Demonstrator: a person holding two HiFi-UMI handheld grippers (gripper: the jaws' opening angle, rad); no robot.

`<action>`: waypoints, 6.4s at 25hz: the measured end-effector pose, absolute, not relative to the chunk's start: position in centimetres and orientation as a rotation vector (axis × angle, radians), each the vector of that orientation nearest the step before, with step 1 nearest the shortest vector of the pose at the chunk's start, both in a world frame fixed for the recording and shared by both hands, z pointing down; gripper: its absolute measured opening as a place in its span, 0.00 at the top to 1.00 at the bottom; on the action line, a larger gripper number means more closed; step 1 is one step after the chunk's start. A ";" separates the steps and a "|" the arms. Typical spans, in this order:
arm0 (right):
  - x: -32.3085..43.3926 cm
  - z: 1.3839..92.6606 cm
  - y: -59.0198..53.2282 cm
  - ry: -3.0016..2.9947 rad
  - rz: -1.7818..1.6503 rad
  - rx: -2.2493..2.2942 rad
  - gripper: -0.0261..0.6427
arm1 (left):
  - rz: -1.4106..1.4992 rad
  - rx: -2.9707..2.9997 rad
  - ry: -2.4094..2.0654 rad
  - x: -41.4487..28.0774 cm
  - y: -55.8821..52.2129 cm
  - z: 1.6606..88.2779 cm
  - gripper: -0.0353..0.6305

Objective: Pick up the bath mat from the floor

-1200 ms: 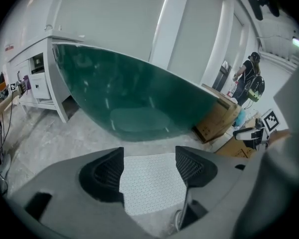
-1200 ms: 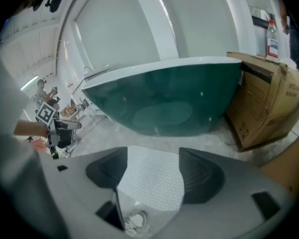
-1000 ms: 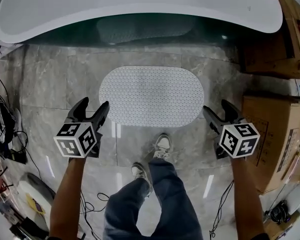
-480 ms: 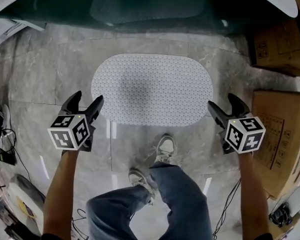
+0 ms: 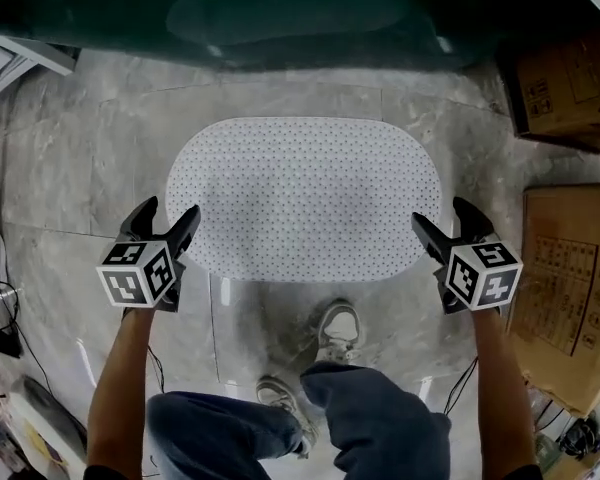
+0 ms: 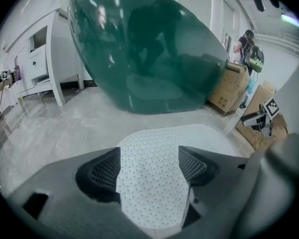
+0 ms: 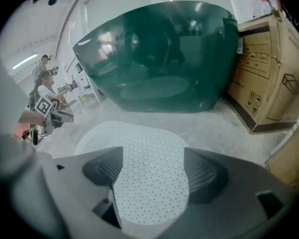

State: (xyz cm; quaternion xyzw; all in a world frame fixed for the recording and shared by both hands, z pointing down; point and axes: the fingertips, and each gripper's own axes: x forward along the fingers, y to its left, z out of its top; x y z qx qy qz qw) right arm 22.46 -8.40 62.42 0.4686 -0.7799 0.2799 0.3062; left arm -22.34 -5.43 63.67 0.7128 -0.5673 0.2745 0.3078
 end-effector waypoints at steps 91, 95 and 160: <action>22.2 74.9 -9.0 -1.893 0.946 1.266 0.92 | 0.639 1.760 -1.317 -23.5 -6.9 73.8 0.90; 21.3 72.1 -8.8 -1.899 0.959 1.254 0.92 | 0.611 1.785 -1.305 -22.6 -7.1 70.5 0.90; 20.8 -0.5 -12.7 -2.302 0.679 1.494 0.92 | 0.236 1.959 -1.652 -16.9 -9.2 -2.1 0.90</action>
